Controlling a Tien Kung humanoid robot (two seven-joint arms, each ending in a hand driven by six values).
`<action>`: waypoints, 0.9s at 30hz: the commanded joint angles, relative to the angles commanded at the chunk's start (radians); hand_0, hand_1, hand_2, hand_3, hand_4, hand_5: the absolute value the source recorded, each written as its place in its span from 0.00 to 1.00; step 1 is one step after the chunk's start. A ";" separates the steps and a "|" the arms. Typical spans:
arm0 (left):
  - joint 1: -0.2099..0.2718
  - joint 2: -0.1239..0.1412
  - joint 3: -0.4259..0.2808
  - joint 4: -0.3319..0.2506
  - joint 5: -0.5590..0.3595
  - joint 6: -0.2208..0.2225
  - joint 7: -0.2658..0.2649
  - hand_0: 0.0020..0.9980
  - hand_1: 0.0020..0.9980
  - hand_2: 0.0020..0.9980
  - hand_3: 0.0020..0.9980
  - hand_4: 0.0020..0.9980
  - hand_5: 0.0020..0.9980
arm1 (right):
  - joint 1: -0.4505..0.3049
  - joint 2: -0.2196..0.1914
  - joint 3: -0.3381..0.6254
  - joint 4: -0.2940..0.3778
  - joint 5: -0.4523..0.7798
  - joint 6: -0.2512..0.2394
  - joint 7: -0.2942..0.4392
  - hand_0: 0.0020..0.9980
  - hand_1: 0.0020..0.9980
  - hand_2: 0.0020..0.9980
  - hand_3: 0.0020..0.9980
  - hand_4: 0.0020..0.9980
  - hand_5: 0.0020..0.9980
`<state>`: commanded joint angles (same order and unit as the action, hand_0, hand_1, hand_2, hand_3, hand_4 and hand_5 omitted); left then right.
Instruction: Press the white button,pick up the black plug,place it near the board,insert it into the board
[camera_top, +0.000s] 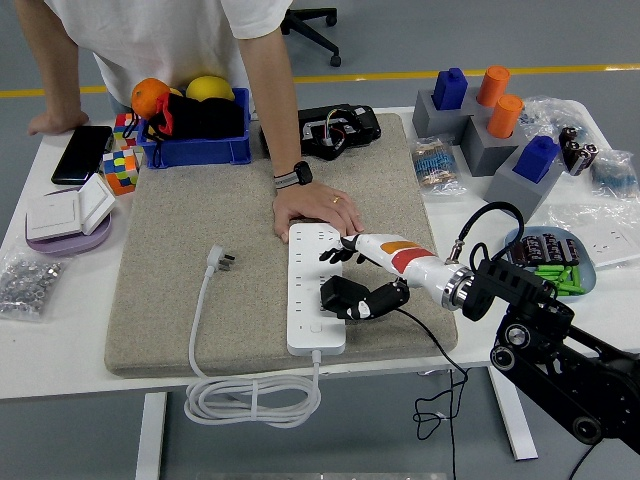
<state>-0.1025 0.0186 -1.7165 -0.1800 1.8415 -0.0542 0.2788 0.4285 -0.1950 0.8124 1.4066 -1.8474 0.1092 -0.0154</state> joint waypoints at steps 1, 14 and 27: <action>0.000 0.000 0.000 0.000 0.000 0.000 0.000 0.48 0.50 0.50 0.59 0.58 0.25 | -0.011 -0.003 0.012 0.015 0.015 0.000 0.010 0.71 0.76 0.74 0.77 1.00 0.18; 0.001 -0.001 -0.007 0.000 0.005 0.001 -0.001 0.48 0.50 0.50 0.59 0.58 0.25 | -0.189 -0.082 0.115 0.149 0.192 0.013 0.145 0.91 0.88 0.82 0.79 1.00 0.53; -0.002 -0.005 0.005 0.000 -0.006 0.001 -0.003 0.48 0.50 0.50 0.59 0.58 0.25 | -0.218 -0.063 0.069 0.082 0.246 0.037 0.123 0.94 0.87 0.81 0.76 0.90 0.66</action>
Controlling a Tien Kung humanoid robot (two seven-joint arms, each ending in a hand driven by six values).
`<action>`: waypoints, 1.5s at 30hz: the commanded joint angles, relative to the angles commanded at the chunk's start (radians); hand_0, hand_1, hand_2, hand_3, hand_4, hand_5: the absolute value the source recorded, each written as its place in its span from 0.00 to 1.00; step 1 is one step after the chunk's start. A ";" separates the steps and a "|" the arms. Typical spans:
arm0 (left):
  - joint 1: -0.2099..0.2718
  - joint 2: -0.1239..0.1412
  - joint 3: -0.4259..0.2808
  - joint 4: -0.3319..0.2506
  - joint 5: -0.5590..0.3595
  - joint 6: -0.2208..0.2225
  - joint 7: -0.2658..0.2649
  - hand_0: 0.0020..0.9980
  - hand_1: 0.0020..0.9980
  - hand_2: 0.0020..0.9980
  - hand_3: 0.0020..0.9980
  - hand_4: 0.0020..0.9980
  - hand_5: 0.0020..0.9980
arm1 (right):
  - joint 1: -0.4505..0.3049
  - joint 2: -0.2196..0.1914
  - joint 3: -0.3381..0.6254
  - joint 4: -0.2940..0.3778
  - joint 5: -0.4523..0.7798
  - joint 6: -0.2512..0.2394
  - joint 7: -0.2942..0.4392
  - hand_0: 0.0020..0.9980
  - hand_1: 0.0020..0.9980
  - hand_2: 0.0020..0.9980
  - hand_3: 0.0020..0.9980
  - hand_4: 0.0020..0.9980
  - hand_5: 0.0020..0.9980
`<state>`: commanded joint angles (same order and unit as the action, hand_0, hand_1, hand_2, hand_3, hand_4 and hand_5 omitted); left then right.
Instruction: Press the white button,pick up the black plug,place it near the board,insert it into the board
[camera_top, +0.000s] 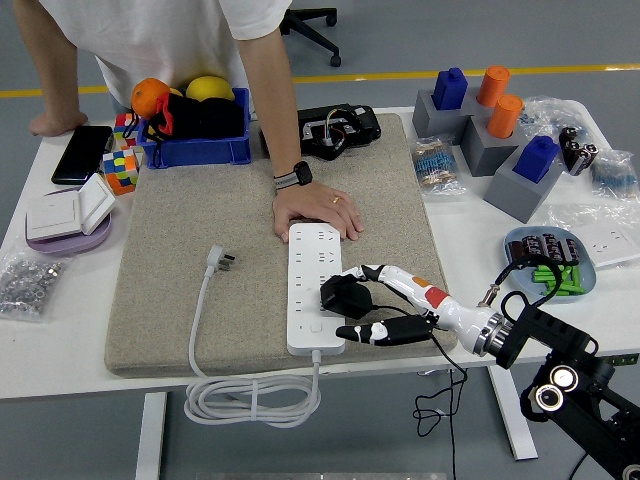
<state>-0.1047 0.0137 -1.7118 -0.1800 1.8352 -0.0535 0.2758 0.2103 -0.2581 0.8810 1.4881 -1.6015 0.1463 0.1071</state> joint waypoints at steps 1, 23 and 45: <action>0.001 0.000 -0.001 0.000 0.002 0.000 0.000 0.48 0.50 0.50 0.59 0.58 0.25 | -0.001 -0.001 -0.004 -0.002 0.001 0.000 -0.001 0.93 0.86 0.81 0.76 0.89 0.66; 0.000 0.005 0.002 0.000 0.006 -0.002 0.002 0.48 0.50 0.50 0.59 0.58 0.25 | 0.030 0.002 -0.049 0.003 0.014 -0.004 0.004 0.93 0.85 0.79 0.75 0.88 0.65; 0.001 0.003 0.002 0.000 0.000 -0.002 0.002 0.49 0.50 0.50 0.59 0.58 0.25 | 0.079 0.012 -0.116 0.016 0.024 0.000 -0.001 0.92 0.82 0.77 0.74 0.88 0.64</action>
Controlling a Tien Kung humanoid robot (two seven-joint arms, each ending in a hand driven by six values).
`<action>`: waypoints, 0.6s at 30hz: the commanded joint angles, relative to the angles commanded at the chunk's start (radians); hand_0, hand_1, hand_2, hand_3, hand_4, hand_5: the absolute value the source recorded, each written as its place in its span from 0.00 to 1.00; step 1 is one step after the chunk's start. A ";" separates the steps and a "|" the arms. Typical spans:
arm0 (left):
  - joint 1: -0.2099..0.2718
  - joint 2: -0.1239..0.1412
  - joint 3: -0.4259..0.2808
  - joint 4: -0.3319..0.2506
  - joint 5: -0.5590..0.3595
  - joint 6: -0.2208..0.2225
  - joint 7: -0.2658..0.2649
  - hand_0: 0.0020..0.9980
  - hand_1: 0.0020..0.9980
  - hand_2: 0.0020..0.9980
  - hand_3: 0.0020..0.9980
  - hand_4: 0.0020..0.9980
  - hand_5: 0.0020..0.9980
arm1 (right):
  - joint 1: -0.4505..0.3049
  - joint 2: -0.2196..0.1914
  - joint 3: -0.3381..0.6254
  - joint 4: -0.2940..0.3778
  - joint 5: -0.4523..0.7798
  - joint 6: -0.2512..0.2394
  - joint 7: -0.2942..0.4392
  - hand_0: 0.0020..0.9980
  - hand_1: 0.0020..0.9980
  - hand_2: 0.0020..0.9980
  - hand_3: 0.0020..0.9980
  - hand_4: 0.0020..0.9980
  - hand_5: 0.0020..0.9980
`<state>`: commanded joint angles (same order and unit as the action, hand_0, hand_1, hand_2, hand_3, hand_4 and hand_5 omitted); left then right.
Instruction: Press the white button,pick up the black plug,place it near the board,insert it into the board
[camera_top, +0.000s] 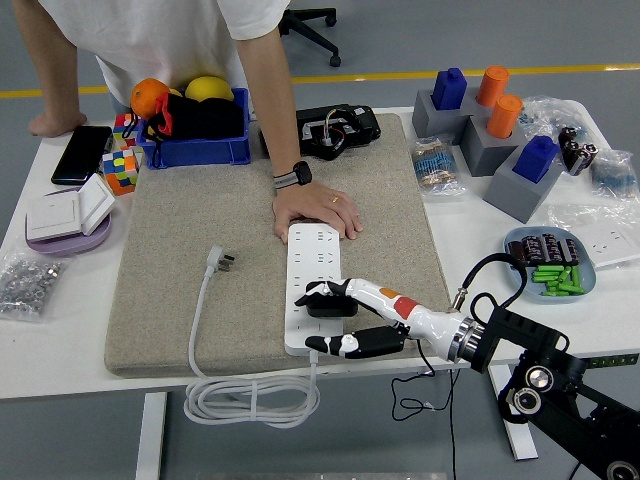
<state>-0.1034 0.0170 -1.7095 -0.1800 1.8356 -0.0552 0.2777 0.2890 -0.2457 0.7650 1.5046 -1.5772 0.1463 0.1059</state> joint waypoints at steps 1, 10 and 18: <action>0.000 0.000 0.000 0.000 0.000 0.000 0.000 0.49 0.50 0.50 0.59 0.58 0.25 | -0.001 0.000 0.000 0.000 -0.001 0.000 -0.001 0.92 0.82 0.77 0.74 0.88 0.64; 0.005 -0.001 -0.011 0.000 0.007 0.001 0.001 0.48 0.50 0.50 0.59 0.58 0.25 | -0.002 -0.003 -0.003 -0.014 0.000 -0.002 -0.002 0.90 0.80 0.76 0.73 0.88 0.64; 0.000 -0.003 -0.007 0.000 0.002 0.001 -0.001 0.48 0.50 0.50 0.59 0.58 0.25 | 0.004 -0.002 -0.033 -0.034 0.008 0.000 -0.004 0.90 0.80 0.75 0.74 0.88 0.63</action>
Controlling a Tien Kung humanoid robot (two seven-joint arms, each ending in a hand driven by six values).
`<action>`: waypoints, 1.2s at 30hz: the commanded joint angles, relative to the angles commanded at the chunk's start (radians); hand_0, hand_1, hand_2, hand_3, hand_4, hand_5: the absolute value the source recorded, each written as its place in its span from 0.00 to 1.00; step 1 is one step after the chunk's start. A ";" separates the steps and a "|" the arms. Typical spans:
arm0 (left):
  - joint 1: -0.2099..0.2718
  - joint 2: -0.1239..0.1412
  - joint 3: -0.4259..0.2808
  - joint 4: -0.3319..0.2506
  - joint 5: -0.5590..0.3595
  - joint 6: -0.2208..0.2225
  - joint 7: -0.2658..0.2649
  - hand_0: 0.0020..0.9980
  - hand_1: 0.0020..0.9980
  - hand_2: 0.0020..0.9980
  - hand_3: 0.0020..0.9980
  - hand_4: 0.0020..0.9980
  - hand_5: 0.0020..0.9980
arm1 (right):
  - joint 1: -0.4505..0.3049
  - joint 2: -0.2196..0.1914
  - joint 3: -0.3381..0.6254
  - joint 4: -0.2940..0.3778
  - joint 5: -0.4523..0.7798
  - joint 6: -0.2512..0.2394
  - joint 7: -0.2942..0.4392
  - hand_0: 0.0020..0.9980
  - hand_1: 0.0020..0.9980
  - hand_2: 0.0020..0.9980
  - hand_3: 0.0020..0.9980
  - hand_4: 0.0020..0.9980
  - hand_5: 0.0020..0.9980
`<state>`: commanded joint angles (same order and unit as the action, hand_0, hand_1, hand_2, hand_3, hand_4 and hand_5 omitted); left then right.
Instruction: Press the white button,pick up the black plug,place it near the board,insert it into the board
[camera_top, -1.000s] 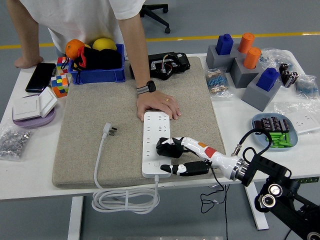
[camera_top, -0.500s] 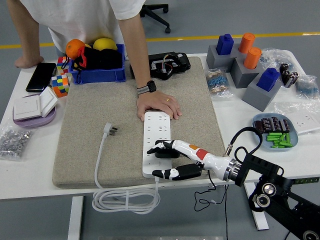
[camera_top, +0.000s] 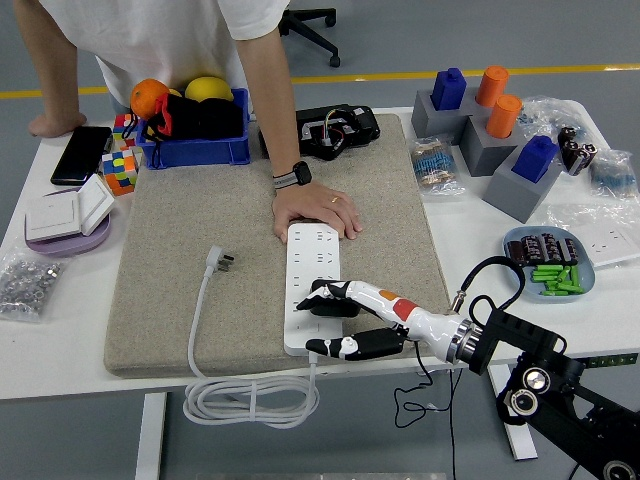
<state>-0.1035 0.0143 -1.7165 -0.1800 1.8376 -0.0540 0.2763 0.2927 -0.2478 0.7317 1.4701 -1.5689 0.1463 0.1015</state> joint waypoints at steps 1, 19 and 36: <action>0.000 0.000 0.000 0.000 -0.001 0.000 0.000 0.48 0.50 0.50 0.59 0.58 0.25 | 0.001 0.000 -0.005 -0.003 0.002 0.001 -0.001 0.90 0.80 0.75 0.74 0.88 0.63; 0.001 0.000 -0.004 0.000 0.002 0.001 0.001 0.48 0.50 0.50 0.59 0.58 0.25 | 0.003 -0.002 0.109 0.097 -0.009 -0.004 0.008 0.89 0.79 0.74 0.73 0.88 0.63; -0.007 0.000 -0.002 0.000 -0.002 0.004 -0.001 0.48 0.50 0.50 0.59 0.58 0.25 | -0.072 0.009 0.444 0.062 -0.091 -0.028 0.003 0.88 0.79 0.74 0.73 0.88 0.62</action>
<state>-0.1100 0.0146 -1.7181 -0.1800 1.8360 -0.0501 0.2751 0.2210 -0.2385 1.1758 1.5323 -1.6604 0.1181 0.1041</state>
